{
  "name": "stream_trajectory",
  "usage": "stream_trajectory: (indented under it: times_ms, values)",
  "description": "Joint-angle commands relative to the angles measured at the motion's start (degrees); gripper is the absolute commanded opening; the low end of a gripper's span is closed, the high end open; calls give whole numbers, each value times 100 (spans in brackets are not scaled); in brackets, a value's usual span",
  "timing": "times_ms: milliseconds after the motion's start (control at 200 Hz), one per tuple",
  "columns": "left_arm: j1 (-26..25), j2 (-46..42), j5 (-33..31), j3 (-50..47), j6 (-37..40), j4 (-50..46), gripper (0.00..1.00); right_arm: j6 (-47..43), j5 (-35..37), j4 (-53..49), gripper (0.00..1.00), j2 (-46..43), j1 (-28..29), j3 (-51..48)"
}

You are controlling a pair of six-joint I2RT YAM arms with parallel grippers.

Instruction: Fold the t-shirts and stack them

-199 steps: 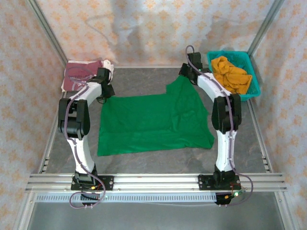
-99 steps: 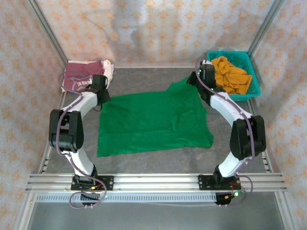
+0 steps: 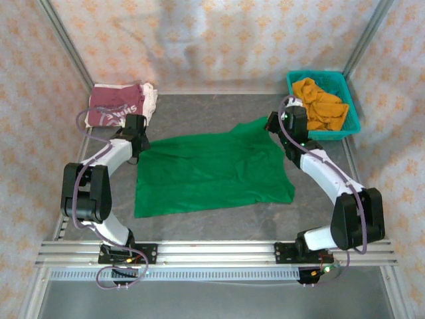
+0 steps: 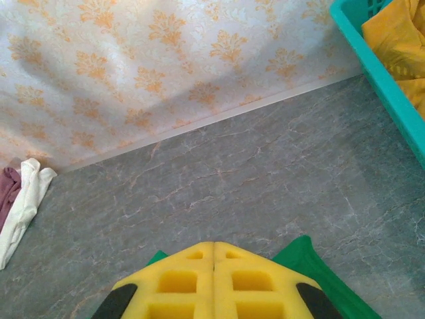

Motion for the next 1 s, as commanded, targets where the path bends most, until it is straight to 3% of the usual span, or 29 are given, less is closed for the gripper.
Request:
stream_trajectory:
  times_ms: [0,235,561,996]
  values:
    - [2,-271,-117,168,-1,-230,0,44,95,212,0,-266,-36,-9]
    - [-179,-451,-220,424,-52,-947,0,107,27,268,0,-645,-34,-273]
    - [-301,-608,-178,-161,-461,-1085,0,154,41,158,0,-1108,-32,-1059]
    - [-355,-702,-286,-214,-587,-1454,0,123,-55,-250,0,-1439,-39,-1022]
